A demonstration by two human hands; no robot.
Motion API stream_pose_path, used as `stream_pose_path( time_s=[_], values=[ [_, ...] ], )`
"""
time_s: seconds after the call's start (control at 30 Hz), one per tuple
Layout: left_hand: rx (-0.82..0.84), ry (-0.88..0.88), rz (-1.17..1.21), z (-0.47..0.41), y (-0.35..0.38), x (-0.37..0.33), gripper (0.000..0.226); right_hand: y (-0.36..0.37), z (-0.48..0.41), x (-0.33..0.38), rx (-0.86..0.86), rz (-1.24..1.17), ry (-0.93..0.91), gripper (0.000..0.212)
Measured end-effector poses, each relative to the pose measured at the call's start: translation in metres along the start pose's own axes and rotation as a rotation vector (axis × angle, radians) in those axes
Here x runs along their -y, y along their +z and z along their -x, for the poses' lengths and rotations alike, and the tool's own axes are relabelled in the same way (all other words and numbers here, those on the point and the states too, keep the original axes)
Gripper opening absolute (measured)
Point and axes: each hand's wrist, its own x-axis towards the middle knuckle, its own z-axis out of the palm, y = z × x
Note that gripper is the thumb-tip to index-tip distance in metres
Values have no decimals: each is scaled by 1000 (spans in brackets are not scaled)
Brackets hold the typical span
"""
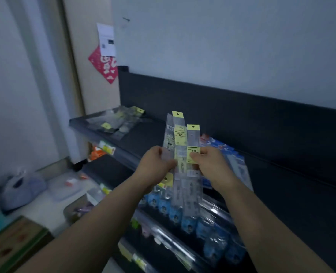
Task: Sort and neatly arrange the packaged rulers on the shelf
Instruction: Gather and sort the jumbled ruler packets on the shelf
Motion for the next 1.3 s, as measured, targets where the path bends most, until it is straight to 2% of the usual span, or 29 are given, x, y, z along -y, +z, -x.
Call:
stream_pose_path(
  time_s=[0.4,0.53,0.73,0.87,1.0,1.17,1.3],
  values=[
    [-207,-77,-34,-117,-113,45,25,142,-128,37,185,-43,-13,19],
    [-235,-71,-57,-172,-142,50,17,174,-181,51,247,-23,-32,24],
    [-254,-79,-106,-247,-182,62,20,222,-250,63,224,-6,-51,19],
    [-252,-42,-217,-292,-207,75,23,253,-291,63,155,17,-33,15],
    [-218,21,-365,-331,-228,82,26,282,-319,63,67,54,-20,20],
    [-136,85,-553,-366,-246,93,31,296,-333,58,8,379,-98,6],
    [-81,122,-925,-378,-252,103,54,297,-340,53,-57,472,-80,21]
  ],
)
